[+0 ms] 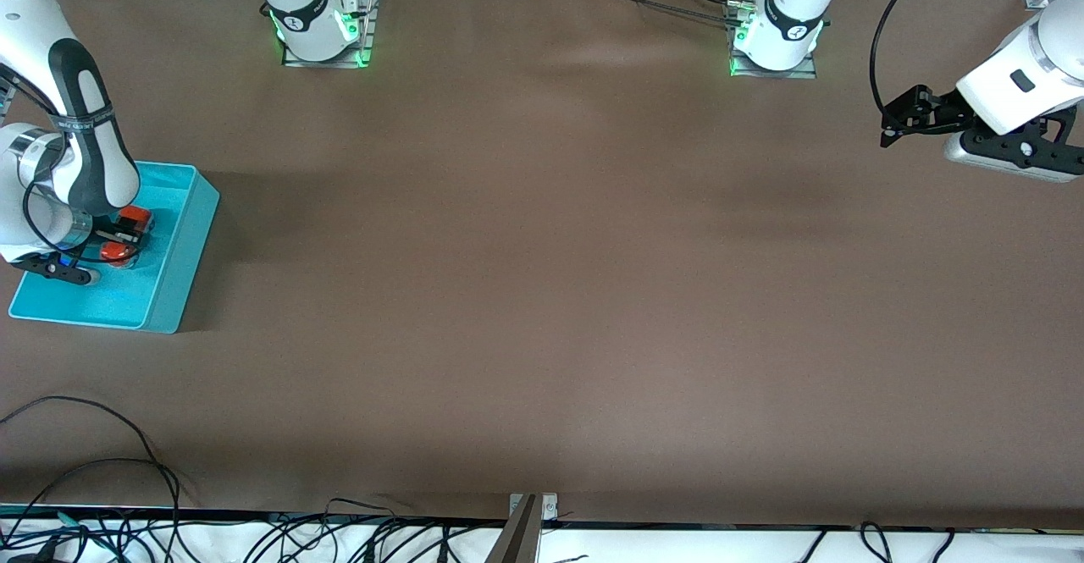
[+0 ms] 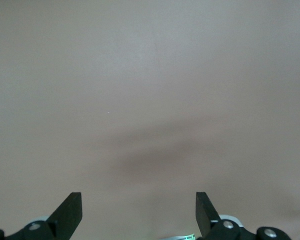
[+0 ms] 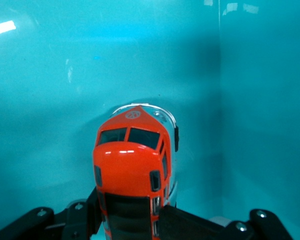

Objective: Wind up bus and store in blue box

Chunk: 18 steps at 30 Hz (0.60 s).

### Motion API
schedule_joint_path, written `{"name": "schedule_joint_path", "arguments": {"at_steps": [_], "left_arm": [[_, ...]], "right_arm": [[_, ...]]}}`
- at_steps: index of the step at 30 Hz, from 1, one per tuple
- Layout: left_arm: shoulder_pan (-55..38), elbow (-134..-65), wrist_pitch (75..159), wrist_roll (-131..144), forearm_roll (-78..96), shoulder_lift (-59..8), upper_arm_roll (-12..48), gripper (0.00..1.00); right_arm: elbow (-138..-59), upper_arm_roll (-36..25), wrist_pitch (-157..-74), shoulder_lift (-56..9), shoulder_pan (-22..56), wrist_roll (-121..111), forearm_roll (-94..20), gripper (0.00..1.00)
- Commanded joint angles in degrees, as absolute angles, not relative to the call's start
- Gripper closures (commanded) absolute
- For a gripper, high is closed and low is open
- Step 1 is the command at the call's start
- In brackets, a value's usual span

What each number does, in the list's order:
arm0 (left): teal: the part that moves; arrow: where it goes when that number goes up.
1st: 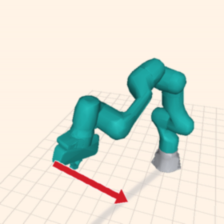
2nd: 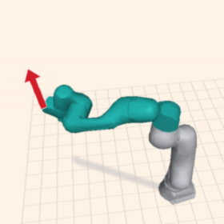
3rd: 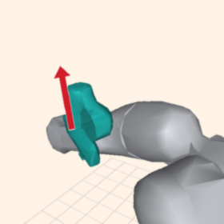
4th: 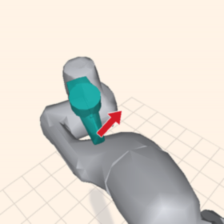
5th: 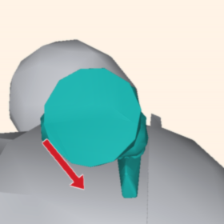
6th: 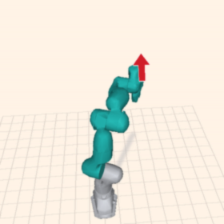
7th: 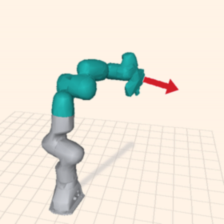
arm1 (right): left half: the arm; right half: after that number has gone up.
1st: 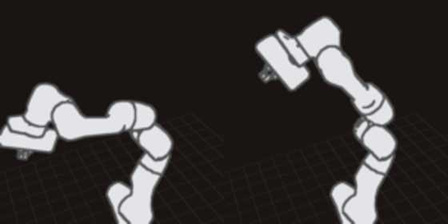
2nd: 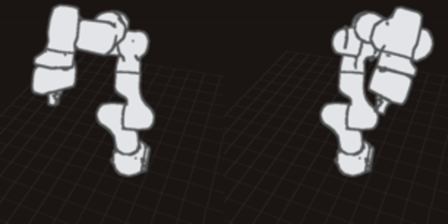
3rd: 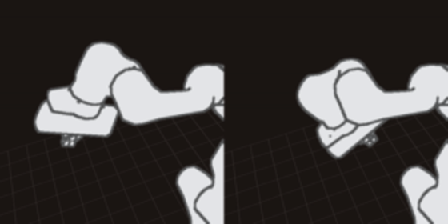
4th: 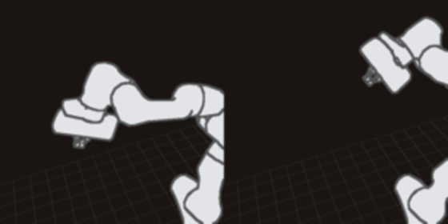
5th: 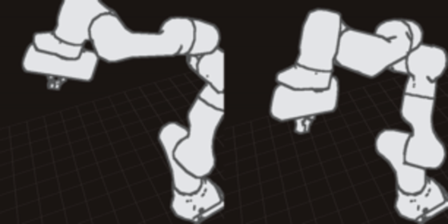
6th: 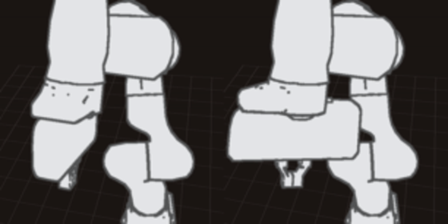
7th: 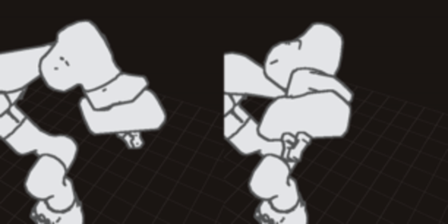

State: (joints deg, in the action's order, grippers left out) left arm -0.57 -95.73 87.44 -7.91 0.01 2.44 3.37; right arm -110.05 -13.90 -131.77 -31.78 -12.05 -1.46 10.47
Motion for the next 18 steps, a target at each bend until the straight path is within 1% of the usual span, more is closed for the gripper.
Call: {"name": "schedule_joint_path", "arguments": {"at_steps": [1, 2, 3, 4, 8, 18], "left_arm": [[-0.62, -93.87, 86.04, -7.82, 1.32, 1.67, 3.34, 0.00], [-0.62, -93.87, 86.04, -7.82, 1.32, 1.67, 3.43, 0.00], [-0.62, -93.87, 86.04, -7.82, 1.41, 1.67, 3.34, 0.00], [-0.62, -93.87, 86.04, -7.82, 1.32, 1.67, 3.43, 0.00], [-0.70, -93.87, 86.04, -7.82, 1.32, 1.67, 3.34, 0.00], [-0.97, -93.16, 86.04, -7.65, 1.32, 1.58, 3.52, 0.00]], "right_arm": [[-110.04, -13.10, -133.51, -33.49, -13.10, -2.11, 11.60, 0.70], [-110.04, -13.10, -133.42, -33.31, -13.01, -2.11, 11.60, 0.48], [-110.04, -13.10, -133.42, -33.14, -13.01, -2.11, 11.60, 0.21], [-110.04, -13.10, -133.24, -32.79, -12.92, -1.94, 11.60, 0.00], [-110.13, -13.01, -132.81, -30.85, -12.75, -2.11, 11.51, 0.00], [-109.69, -12.74, -123.85, -23.92, -12.48, -2.37, 11.51, 0.00]]}}
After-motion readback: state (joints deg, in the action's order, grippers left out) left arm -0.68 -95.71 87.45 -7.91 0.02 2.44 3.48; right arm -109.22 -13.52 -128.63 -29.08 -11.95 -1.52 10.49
